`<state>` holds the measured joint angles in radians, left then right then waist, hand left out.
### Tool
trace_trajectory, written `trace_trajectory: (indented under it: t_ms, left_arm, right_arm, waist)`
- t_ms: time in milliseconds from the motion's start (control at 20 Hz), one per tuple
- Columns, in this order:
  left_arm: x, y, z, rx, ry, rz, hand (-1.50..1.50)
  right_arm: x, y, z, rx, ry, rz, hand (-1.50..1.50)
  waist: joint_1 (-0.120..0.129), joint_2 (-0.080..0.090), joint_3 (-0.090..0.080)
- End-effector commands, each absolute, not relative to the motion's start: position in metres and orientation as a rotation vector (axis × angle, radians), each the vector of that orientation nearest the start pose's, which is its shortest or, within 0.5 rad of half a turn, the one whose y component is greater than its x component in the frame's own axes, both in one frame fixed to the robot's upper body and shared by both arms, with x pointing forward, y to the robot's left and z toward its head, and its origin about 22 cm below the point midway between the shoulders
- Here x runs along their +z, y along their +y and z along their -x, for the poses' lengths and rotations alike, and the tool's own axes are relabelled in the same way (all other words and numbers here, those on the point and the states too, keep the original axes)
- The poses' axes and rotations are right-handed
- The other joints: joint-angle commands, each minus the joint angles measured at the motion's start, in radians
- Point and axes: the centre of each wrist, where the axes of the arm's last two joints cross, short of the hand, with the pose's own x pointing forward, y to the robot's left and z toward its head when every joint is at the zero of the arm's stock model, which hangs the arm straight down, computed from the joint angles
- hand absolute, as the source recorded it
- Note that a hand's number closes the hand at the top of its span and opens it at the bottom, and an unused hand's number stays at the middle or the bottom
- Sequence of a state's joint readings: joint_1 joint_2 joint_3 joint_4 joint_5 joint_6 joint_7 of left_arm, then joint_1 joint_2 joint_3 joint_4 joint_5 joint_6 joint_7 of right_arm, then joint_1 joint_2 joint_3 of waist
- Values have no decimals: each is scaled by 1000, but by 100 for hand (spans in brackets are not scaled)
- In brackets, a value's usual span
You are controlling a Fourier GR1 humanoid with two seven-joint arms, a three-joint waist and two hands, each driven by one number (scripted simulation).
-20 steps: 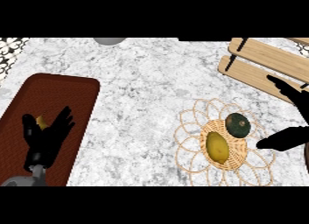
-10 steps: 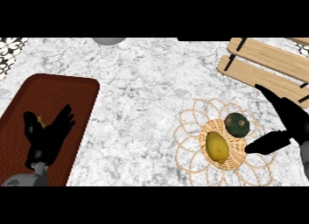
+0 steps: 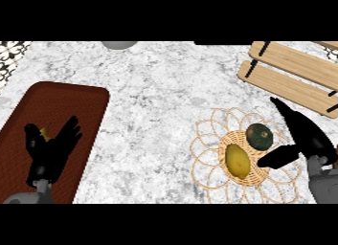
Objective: Pick the squash from the placemat and place it in the tiered shelf
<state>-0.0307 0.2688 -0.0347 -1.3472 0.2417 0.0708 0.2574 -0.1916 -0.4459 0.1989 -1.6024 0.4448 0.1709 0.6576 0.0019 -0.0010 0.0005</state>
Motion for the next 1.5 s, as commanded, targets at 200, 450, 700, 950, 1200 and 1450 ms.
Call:
trace_trajectory:
  t_ms: [200,450,700,950,1200,1450]
  left_arm:
    - [-27,284,-254,47,-1125,-104,0]
    - [-25,307,-251,36,-1118,-73,0]
    - [-29,286,-249,38,-1113,-81,0]
    - [-44,288,-243,47,-1116,-89,0]
    - [-23,297,-251,53,-1109,-101,0]
    - [-24,291,-257,39,-1121,-88,0]
  right_arm:
    - [52,-259,-290,759,-958,757,-150]
    - [38,-247,-294,775,-935,798,-150]
    - [24,-268,-306,738,-978,807,-150]
    - [4,-241,-309,741,-1012,786,-150]
    - [4,-252,-315,761,-1038,774,-150]
    - [-17,-246,-316,1111,-956,704,150]
  waist:
    - [-1,1,-1]
    - [1,1,-1]
    - [1,1,0]
    - [1,1,-1]
    - [0,1,-1]
    - [8,4,0]
